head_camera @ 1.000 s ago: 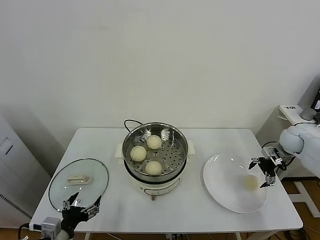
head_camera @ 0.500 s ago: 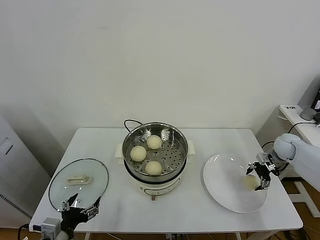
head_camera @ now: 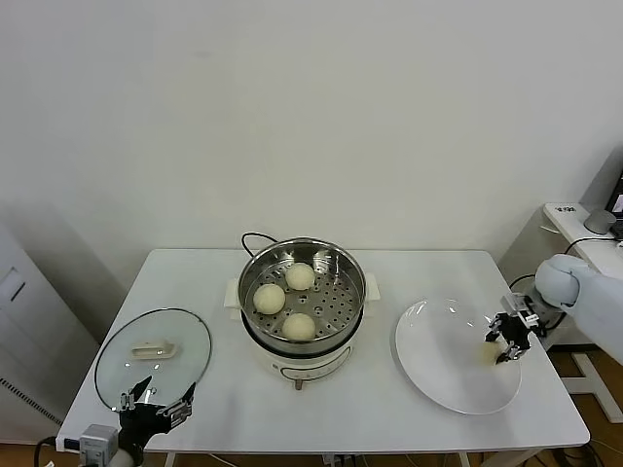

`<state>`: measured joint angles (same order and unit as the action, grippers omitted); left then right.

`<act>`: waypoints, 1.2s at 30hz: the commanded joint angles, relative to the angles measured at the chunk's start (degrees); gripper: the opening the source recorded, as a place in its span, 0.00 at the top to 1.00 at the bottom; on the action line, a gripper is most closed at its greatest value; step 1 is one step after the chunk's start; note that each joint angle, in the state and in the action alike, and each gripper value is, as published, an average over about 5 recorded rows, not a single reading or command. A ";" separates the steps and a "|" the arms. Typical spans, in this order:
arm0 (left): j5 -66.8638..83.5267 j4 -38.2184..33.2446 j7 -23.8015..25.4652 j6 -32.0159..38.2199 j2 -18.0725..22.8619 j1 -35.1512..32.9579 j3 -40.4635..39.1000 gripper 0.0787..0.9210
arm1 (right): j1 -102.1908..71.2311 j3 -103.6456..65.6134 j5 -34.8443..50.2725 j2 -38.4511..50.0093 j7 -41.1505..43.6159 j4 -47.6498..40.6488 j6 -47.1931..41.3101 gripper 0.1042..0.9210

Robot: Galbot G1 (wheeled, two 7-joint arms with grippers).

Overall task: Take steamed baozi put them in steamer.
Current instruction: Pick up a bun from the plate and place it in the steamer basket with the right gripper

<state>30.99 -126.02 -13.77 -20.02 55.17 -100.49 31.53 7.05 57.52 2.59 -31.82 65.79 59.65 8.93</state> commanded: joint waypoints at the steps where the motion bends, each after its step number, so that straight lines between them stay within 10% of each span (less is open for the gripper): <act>1: -0.01 -0.03 -0.10 -0.15 0.16 0.20 0.01 0.12 | 31.53 29.09 21.93 2.06 -0.37 9.92 -8.73 0.60; 18: -0.15 -0.38 -0.08 -0.15 0.19 0.46 -0.50 0.12 | 51.35 41.13 47.42 -17.86 -8.29 17.96 -27.69 0.60; 36: -0.36 -0.51 -0.08 -0.06 0.89 0.43 -0.33 0.12 | 41.69 36.78 54.54 -30.05 -22.13 18.38 -36.70 0.60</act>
<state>30.64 -126.46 -13.87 -20.13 55.98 -99.96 31.07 51.36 93.93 51.83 -55.48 51.57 76.78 -21.92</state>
